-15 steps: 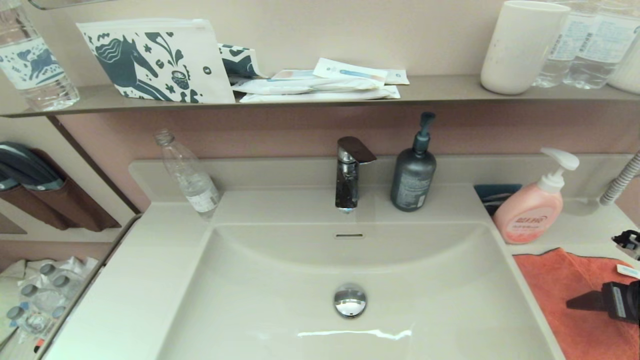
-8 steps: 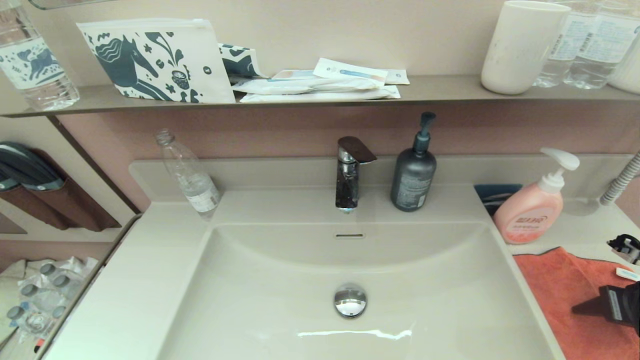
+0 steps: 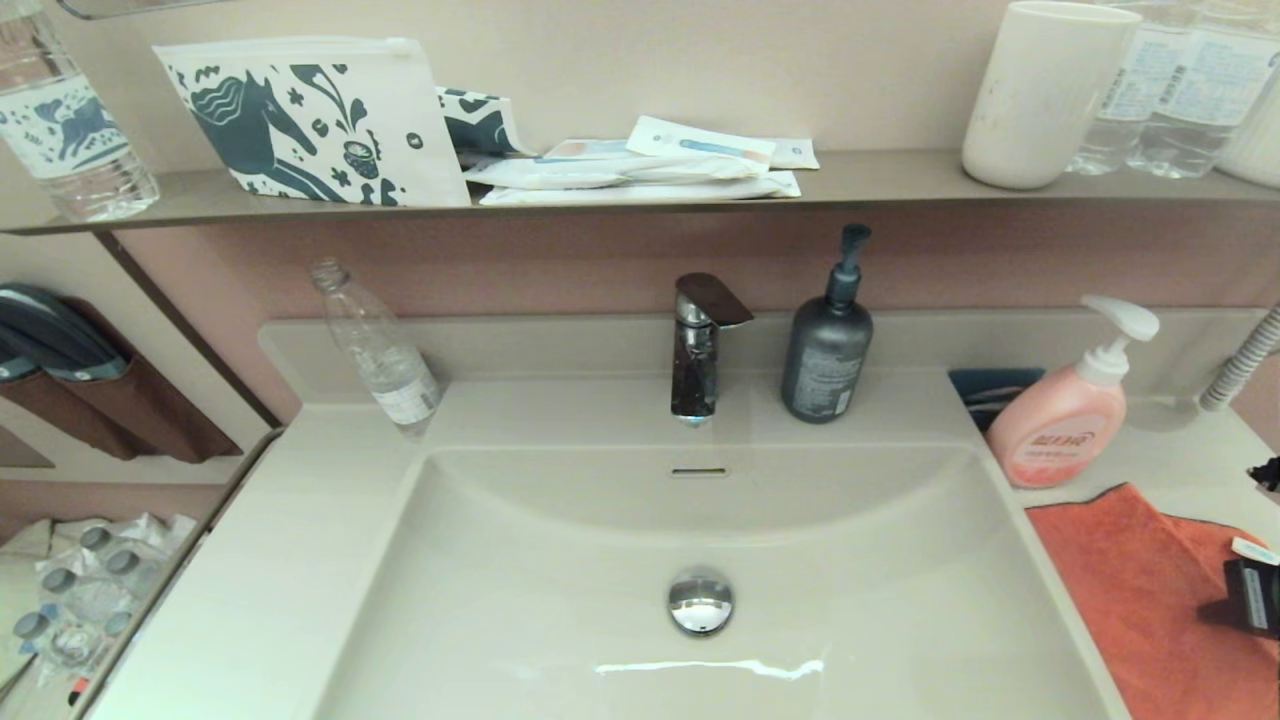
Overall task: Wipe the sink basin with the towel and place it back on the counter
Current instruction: Pick up the cloth, then wipe the sink
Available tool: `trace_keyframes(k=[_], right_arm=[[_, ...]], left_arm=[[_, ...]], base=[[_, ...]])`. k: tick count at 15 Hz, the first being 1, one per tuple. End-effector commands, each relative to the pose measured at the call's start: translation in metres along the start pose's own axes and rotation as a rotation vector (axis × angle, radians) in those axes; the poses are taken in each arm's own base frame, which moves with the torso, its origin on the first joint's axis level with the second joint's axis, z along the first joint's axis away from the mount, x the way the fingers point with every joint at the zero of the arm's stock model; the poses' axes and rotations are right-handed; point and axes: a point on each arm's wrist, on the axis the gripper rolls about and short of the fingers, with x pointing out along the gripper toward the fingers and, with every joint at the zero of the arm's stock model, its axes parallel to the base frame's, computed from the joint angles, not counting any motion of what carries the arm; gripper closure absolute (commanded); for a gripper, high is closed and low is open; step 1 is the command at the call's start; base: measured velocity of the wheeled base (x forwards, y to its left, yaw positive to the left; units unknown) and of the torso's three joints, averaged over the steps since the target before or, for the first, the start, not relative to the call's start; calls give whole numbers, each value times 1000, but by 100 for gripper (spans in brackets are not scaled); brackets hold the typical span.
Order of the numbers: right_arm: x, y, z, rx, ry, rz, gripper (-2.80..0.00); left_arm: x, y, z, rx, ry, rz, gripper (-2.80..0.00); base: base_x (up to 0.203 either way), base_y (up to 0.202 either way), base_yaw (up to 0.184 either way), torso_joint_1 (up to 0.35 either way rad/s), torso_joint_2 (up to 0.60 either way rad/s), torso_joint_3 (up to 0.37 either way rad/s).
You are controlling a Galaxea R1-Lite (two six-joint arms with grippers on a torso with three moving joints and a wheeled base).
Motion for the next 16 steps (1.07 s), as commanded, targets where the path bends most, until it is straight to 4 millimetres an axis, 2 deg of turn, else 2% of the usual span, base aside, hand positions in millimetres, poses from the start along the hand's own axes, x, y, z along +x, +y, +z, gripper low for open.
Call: trace_keyframes(k=[1,4,9,16], right_arm=[[-20,-2,4,5,-74,-18,0],[-47,4,5,9,-83,-14,0],[-111,30,1,-19,-104,79,0],[-154,89,-3,-4,-117,304,0]], left_arm=[[0,0,0,-1,0,-1,0],[0,0,0,-1,0,-1,0],[0,0,0,-1,1,-1,0],[0,0,0,-1,1,-1,0]], base=[[0,0,0,0,0,0],[0,0,0,0,0,0],[0,0,0,0,0,0],[0,0,0,0,0,0]])
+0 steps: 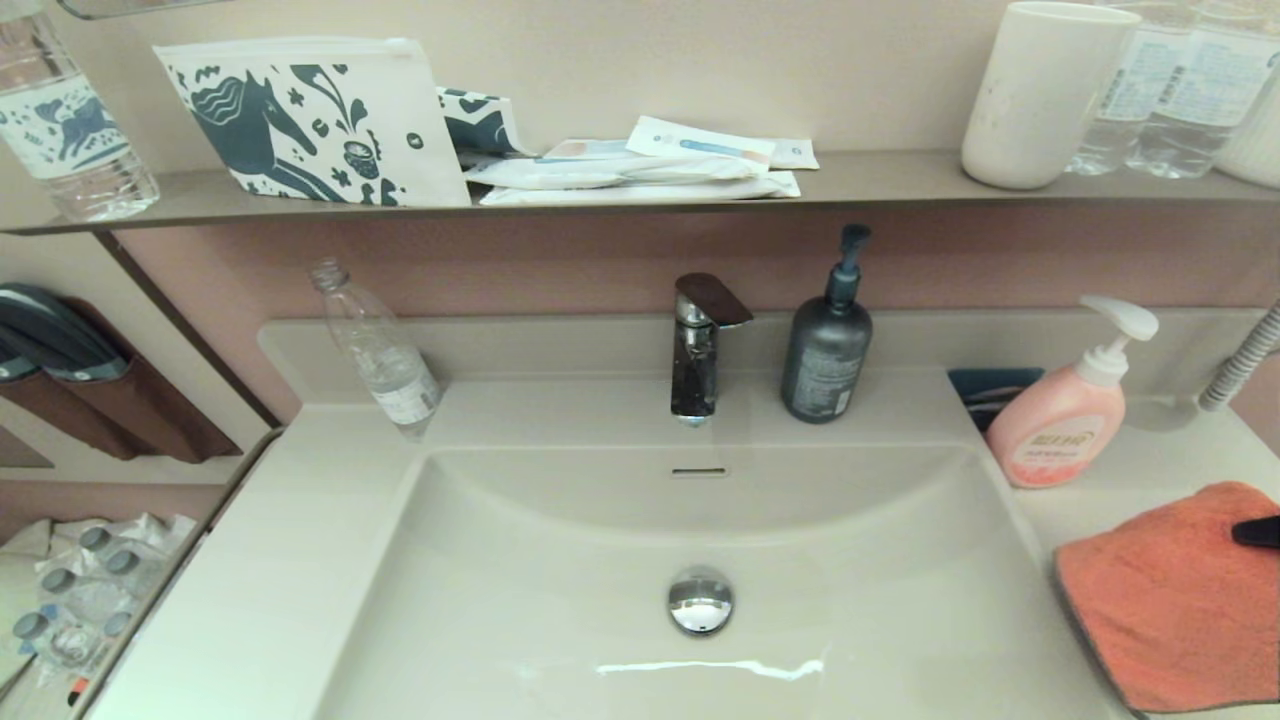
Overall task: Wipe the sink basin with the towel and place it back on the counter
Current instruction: Wipe the sink
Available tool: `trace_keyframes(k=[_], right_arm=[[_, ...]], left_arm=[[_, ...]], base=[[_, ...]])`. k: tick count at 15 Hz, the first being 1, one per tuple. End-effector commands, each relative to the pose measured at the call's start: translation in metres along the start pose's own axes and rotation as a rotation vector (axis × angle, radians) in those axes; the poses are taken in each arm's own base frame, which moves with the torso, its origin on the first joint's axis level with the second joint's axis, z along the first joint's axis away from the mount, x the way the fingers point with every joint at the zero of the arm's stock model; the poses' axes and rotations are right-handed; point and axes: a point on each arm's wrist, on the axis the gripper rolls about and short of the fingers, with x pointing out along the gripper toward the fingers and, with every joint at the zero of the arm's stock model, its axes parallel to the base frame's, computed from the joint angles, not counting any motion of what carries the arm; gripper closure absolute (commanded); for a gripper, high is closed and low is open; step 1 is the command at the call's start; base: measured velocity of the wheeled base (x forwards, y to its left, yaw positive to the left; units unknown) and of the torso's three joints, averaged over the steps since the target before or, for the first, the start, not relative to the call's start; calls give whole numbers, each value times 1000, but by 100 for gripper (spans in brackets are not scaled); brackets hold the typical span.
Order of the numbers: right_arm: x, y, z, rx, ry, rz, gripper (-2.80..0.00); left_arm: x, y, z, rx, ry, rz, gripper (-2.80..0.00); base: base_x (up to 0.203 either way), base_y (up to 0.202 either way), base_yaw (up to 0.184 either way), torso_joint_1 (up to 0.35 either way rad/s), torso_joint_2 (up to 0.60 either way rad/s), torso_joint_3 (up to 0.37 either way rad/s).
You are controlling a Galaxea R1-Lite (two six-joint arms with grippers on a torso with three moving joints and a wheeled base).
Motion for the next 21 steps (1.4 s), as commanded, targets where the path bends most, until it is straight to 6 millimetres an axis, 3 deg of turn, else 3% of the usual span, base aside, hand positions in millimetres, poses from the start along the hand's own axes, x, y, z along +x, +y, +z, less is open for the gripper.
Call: trace_keyframes(k=[1,6,12,18,21], right_arm=[[-8,22,-3,-5,0,71,0],[-4,69,-7,-24,60,161,0],[53,122,-32,-8,203,63,0],[108,122,-73,18,266,-53,0],[109,144,-91,-52,288,29,0]], left_arm=[[0,0,0,0,0,-1,0],[0,0,0,0,1,-1,0],[0,0,0,0,0,-1,0],[0,0,0,0,0,0,0],[0,0,0,0,1,-1,0]], base=[[0,0,0,0,0,0],[0,0,0,0,0,0],[0,0,0,0,0,0],[0,0,0,0,0,0],[0,0,0,0,0,0]])
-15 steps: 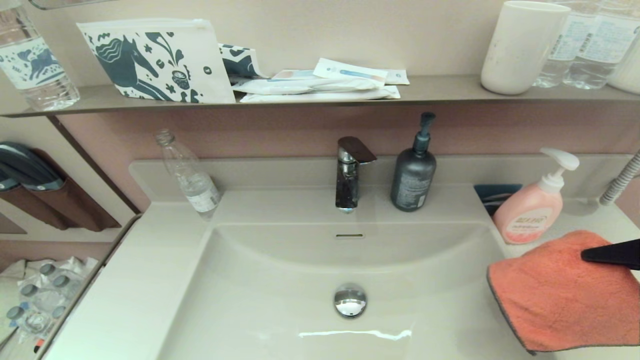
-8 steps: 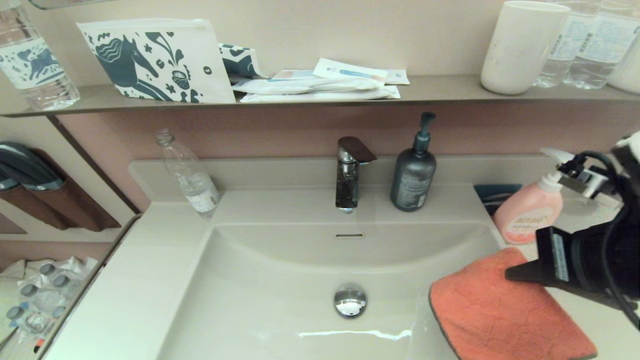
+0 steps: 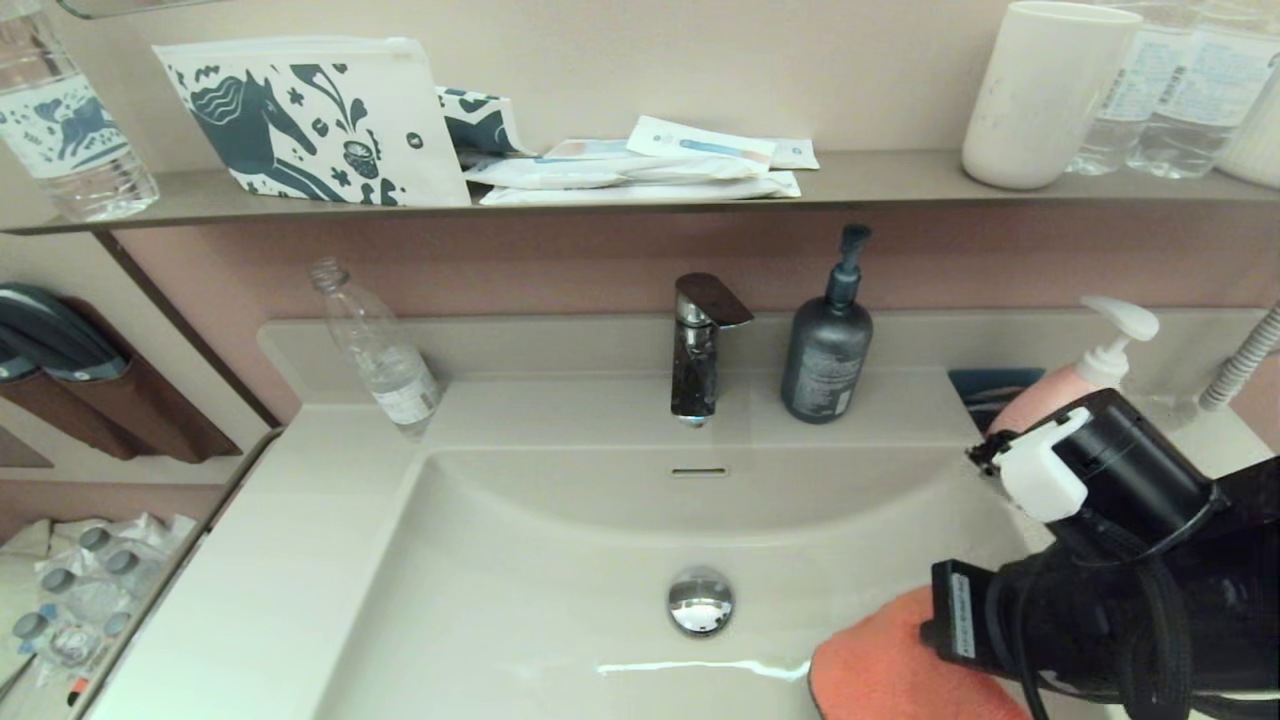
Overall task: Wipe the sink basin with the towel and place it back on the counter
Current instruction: Wipe the sink
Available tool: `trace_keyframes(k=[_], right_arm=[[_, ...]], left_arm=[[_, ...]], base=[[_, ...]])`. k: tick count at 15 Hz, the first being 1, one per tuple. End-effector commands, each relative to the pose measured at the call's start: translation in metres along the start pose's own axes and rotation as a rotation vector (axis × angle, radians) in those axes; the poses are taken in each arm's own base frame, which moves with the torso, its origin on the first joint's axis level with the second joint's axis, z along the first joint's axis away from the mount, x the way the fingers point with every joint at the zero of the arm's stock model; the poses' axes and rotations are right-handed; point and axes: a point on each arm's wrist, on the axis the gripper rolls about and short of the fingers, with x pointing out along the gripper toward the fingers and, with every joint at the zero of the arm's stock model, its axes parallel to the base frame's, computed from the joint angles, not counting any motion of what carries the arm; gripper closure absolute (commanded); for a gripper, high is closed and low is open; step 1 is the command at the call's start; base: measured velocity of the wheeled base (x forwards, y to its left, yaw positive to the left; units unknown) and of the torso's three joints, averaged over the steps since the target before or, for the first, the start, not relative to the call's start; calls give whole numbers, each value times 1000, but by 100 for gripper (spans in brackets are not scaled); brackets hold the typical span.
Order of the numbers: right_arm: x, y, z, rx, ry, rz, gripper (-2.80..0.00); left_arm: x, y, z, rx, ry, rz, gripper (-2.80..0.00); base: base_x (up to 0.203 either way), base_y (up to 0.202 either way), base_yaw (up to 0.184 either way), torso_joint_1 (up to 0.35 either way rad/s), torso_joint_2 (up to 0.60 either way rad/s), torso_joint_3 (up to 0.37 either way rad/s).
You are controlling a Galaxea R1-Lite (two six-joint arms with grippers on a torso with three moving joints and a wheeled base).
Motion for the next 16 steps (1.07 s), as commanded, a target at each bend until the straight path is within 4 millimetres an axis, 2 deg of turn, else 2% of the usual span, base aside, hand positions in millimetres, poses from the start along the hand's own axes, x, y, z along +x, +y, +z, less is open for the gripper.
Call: trace_keyframes(k=[1,4,8,10,16], right_arm=[[13,16,-23,-87,68,25,0],[37,49,-35,-141,38,180,0],[85,92,-60,-224,91,212,0],[101,115,-63,-240,102,262,0],[169,150,-73,-273,136,285,0]], left_arm=[[0,0,0,-1,1,-1,0],[0,0,0,-1,0,-1,0],[0,0,0,-1,1,0,0],[0,0,0,-1,0,-1,0],[0,0,0,-1,1,-1,0]], base=[[0,0,0,0,0,0],[0,0,0,0,0,0],[0,0,0,0,0,0],[0,0,0,0,0,0],[0,0,0,0,0,0]])
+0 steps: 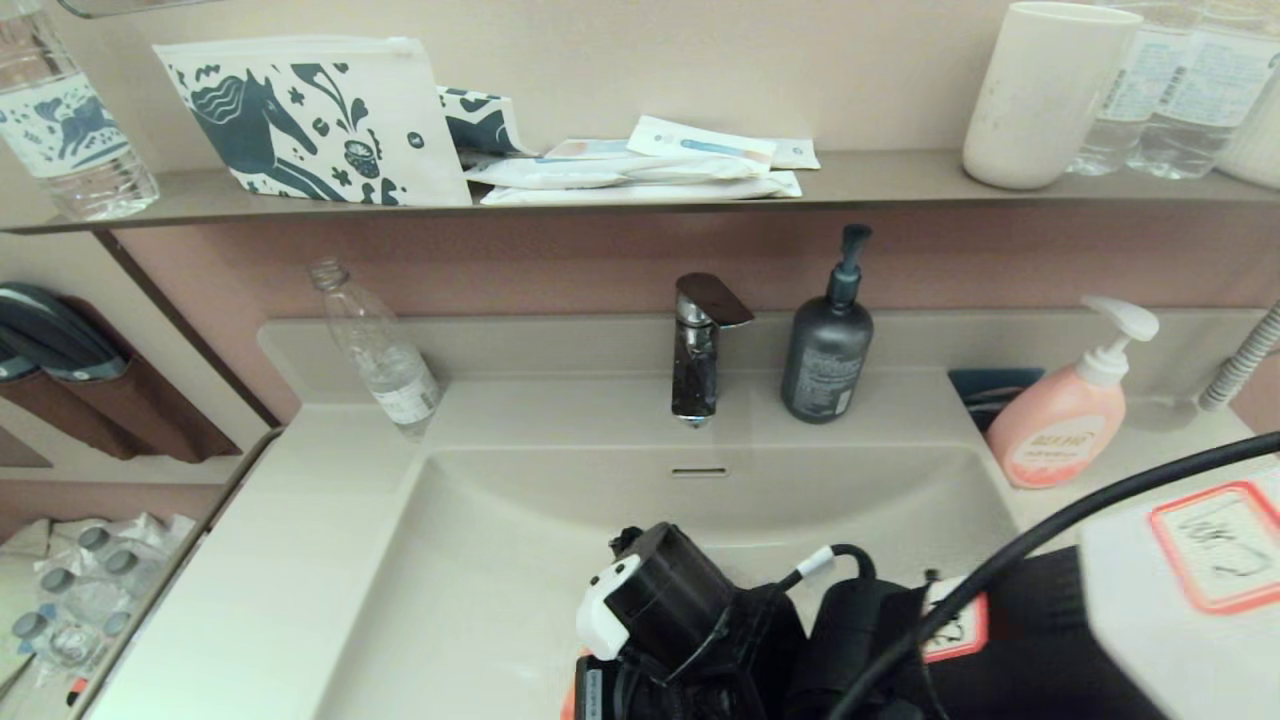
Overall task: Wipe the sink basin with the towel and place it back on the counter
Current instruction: Wipe the sink
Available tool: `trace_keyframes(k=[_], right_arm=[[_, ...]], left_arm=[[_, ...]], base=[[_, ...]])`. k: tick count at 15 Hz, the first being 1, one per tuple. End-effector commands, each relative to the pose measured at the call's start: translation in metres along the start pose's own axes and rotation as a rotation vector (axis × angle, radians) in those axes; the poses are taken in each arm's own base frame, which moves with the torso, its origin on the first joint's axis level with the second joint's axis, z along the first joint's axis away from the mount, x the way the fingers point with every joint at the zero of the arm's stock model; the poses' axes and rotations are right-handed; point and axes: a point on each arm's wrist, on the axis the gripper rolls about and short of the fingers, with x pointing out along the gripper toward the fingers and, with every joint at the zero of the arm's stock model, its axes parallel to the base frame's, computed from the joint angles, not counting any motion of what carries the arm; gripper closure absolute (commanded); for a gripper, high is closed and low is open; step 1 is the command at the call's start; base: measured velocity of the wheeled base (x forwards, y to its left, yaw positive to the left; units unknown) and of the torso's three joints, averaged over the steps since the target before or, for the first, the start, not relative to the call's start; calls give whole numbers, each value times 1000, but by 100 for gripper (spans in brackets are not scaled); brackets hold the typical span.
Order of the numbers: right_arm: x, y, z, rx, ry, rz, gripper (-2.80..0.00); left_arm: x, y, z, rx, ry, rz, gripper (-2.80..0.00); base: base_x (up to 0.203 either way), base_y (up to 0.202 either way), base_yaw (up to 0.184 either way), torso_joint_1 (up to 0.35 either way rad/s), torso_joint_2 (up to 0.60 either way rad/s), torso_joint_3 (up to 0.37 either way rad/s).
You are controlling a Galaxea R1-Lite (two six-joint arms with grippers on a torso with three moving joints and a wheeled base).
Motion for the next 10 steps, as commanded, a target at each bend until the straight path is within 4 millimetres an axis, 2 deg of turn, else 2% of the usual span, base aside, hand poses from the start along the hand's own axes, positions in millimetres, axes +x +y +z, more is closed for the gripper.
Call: trace_keyframes(k=[1,6,10], right_arm=[[44,-3,-6,-1,36,-37,0],[74,8,2,-11,9,-8,0],[81,16,10,-29,-24,21,0]], left_arm=[[0,0,0,0,1,-1,0],[0,0,0,0,0,-1,0],[0,0,0,0,1,0,0]], base=[[0,0,0,0,0,0],[0,0,0,0,0,0],[0,0,0,0,0,0]])
